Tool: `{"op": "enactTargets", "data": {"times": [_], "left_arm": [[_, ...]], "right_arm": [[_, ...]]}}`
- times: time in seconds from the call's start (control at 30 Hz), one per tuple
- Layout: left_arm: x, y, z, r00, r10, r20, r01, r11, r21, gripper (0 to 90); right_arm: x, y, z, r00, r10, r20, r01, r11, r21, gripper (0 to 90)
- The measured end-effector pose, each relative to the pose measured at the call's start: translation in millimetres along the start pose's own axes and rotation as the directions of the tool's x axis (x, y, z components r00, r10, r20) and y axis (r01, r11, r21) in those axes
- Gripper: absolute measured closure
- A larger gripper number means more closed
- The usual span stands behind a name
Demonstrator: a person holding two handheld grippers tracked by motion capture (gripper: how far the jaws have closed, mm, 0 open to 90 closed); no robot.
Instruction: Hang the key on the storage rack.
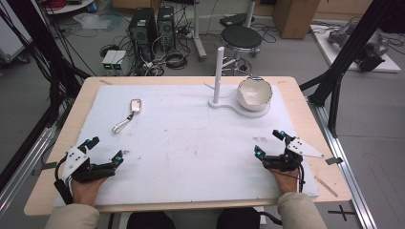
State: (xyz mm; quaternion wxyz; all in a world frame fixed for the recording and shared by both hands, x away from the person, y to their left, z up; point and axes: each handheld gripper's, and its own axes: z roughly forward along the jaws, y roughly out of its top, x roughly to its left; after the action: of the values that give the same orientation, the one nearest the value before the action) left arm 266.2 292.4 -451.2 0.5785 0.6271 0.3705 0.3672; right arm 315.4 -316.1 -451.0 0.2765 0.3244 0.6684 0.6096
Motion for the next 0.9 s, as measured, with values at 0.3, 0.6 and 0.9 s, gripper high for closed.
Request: {"op": "enactTargets", "data": {"times": [0.3,0.6,0.9], "left_arm": [[-0.3,0.2,0.1,1.0,0.002,-0.002,-0.002,1.0,0.007,1.7],[0.7,-0.1,-0.1,1.0,-0.004,0.005,0.004,1.0,-0.001,1.7],[10.1,13.3,2.0,0.998,-0.02,0.06,0.016,0.9982,0.058,1.7]], "right_arm": [[0.5,-0.1,0.0,1.0,-0.002,0.006,0.002,1.0,0.001,0.7],[0.2,-0.1,0.3,1.0,-0.002,0.005,0.002,1.0,0.0,0.7],[0.2,0.0,0.3,1.0,0.005,0.004,-0.005,1.0,0.0,0.7]]}}
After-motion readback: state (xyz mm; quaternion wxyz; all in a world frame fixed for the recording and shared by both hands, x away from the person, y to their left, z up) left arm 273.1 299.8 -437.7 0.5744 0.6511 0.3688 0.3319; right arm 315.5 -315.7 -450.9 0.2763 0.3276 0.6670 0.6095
